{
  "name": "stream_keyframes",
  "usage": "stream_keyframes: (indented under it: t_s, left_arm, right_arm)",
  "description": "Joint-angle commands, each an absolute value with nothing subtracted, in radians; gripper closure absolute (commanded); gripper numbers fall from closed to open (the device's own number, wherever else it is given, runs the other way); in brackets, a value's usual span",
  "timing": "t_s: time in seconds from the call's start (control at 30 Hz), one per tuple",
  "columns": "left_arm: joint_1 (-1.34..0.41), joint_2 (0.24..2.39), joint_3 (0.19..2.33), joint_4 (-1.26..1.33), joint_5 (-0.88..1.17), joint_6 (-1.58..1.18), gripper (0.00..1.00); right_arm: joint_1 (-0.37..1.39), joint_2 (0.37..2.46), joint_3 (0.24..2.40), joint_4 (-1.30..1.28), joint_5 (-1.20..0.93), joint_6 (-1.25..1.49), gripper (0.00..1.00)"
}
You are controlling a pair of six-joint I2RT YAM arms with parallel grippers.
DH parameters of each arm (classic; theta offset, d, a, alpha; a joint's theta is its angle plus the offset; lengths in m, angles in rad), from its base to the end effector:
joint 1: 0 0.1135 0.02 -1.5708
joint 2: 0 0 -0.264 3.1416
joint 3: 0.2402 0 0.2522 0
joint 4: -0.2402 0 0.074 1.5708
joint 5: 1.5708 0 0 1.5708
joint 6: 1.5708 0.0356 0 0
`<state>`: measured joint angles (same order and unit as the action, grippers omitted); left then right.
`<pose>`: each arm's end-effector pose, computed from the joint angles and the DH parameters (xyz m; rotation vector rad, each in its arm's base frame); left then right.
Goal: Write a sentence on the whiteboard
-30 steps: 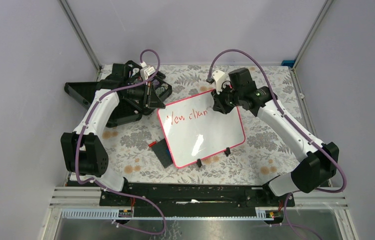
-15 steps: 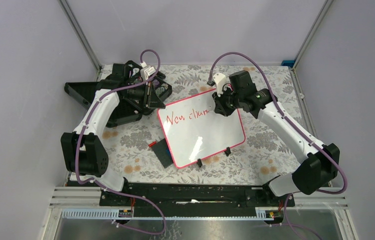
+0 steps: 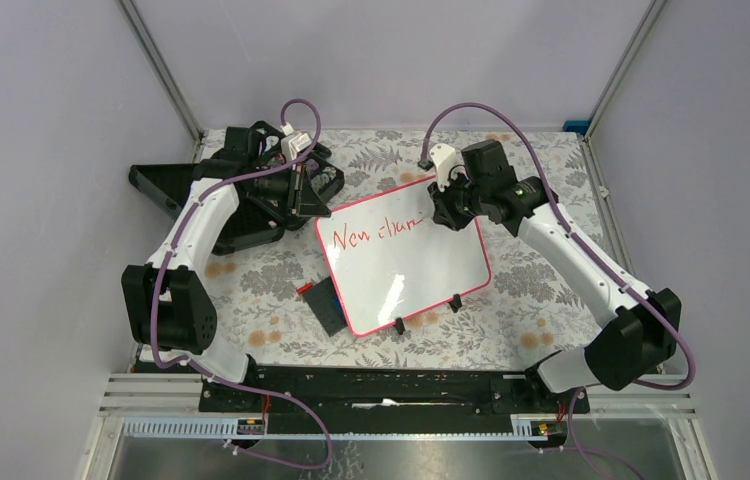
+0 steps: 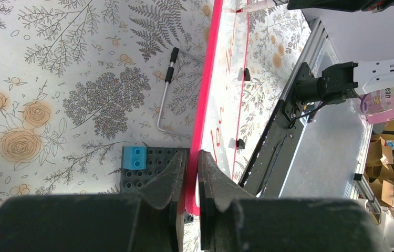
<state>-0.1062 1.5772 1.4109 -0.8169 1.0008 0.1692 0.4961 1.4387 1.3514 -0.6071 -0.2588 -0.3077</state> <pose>0.3199 -0.0642 0.3185 0.6821 2.1921 -1.2164 0.2751 0.1593 0.3442 -1.0123 2.0290 0.3930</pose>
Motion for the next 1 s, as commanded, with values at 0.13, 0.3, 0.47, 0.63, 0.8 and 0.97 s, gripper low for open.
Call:
stream_keyframes:
  t_s: [0.13,0.3,0.47,0.63,0.8,0.97]
  left_arm:
    - [-0.14,1.591,1.407,-0.831,0.973,0.184,1.0]
    - [-0.14,1.589,1.407,-0.83,0.973,0.184,1.0]
    - [-0.141,1.585,1.406,-0.831,0.972,0.184,1.0]
    - [-0.141,1.583,1.403,-0.831,0.972,0.185,1.0]
    - [-0.14,1.584,1.403,-0.831,0.972,0.186,1.0]
    - [-0.141,1.585,1.402,-0.831,0.973,0.186,1.0]
  right_arm:
    - [0.483,1.374,1.379,-0.605,-0.271,-0.318,1.0]
    - [0.478,1.377,1.375,-0.605,-0.263,-0.321,1.0]
    - [0.48,1.401,1.371,-0.603,-0.253,-0.325,1.0]
    - [0.477,1.415,1.365,-0.591,-0.242,-0.33,1.0]
    - [0.472,1.425,1.364,-0.591,-0.224,-0.336,1.0]
    - [0.454,1.427,1.359,-0.591,-0.21,-0.345,1.0]
